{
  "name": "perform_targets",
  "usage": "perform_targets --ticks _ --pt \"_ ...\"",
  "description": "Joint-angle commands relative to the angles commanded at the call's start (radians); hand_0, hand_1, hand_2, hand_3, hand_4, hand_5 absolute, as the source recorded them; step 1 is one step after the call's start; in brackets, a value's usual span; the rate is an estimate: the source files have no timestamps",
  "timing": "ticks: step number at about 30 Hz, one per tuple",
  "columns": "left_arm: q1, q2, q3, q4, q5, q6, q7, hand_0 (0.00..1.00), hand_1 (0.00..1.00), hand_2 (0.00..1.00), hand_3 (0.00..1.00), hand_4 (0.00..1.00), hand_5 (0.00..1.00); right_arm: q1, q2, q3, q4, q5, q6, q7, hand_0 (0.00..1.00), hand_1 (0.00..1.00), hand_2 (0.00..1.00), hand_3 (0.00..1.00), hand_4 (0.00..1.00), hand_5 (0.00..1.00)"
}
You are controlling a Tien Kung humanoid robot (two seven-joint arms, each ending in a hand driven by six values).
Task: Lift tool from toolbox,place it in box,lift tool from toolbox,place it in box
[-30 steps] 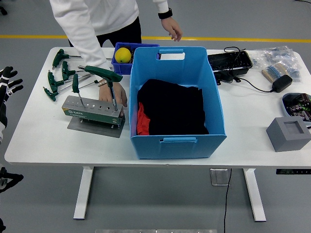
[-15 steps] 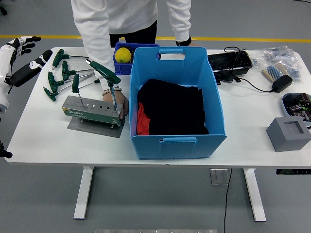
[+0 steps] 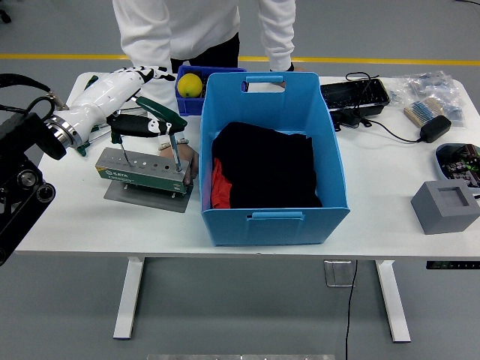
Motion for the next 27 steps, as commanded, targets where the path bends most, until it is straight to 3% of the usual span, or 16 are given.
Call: perform_targets --ticks 5,6,11,12,17,18,23,24,27 --pt "-0.059 -0.011 0.056 0.060 0.023 -0.039 0.004 0.955 0.949 0.973 0.889 0.998 0.636 -0.001 -0.001 0.009 -0.001 -0.012 0.003 -0.004 0.668 0.643 0.721 0.571 0.774 0.684" --pt "-0.069 -0.013 0.063 0.072 0.029 -0.046 0.005 0.896 0.854 0.851 0.831 0.998 0.622 -0.001 -0.002 0.011 -0.001 -0.014 0.004 -0.005 0.668 0.643 0.721 0.572 0.774 0.684" --pt "-0.120 -0.020 0.100 0.131 0.062 -0.064 0.008 0.896 0.854 0.851 0.831 0.998 0.622 0.000 -0.004 0.018 -0.001 -0.029 0.006 -0.009 0.668 0.643 0.721 0.572 0.774 0.684" --pt "-0.134 -0.021 0.109 0.145 0.070 -0.067 0.009 0.830 0.757 0.728 0.763 0.998 0.620 0.001 -0.004 0.019 -0.001 -0.032 0.007 -0.010 0.669 0.643 0.721 0.571 0.775 0.684" --pt "-0.176 -0.023 0.136 0.199 0.093 -0.081 0.017 0.830 0.757 0.728 0.763 0.998 0.620 0.005 -0.008 0.017 -0.002 -0.032 0.010 -0.010 0.669 0.643 0.721 0.571 0.775 0.684" --pt "-0.182 -0.023 0.141 0.208 0.097 -0.085 0.021 0.783 0.641 0.590 0.674 0.998 0.616 0.006 -0.008 0.016 -0.002 -0.031 0.010 -0.010 0.668 0.644 0.720 0.571 0.775 0.683" --pt "-0.204 -0.032 0.163 0.241 0.111 -0.103 0.033 0.783 0.641 0.590 0.674 0.998 0.616 0.010 -0.009 0.014 -0.003 -0.026 0.012 -0.009 0.668 0.644 0.720 0.571 0.775 0.683" --pt "-0.209 -0.035 0.168 0.248 0.112 -0.106 0.035 0.728 0.510 0.434 0.569 0.998 0.611 0.010 -0.010 0.014 -0.003 -0.027 0.012 -0.009 0.668 0.645 0.720 0.571 0.776 0.683" --pt "-0.218 -0.041 0.181 0.262 0.115 -0.109 0.037 0.728 0.510 0.434 0.569 0.998 0.611 0.011 -0.011 0.014 -0.003 -0.027 0.012 -0.009 0.668 0.645 0.720 0.571 0.776 0.683"
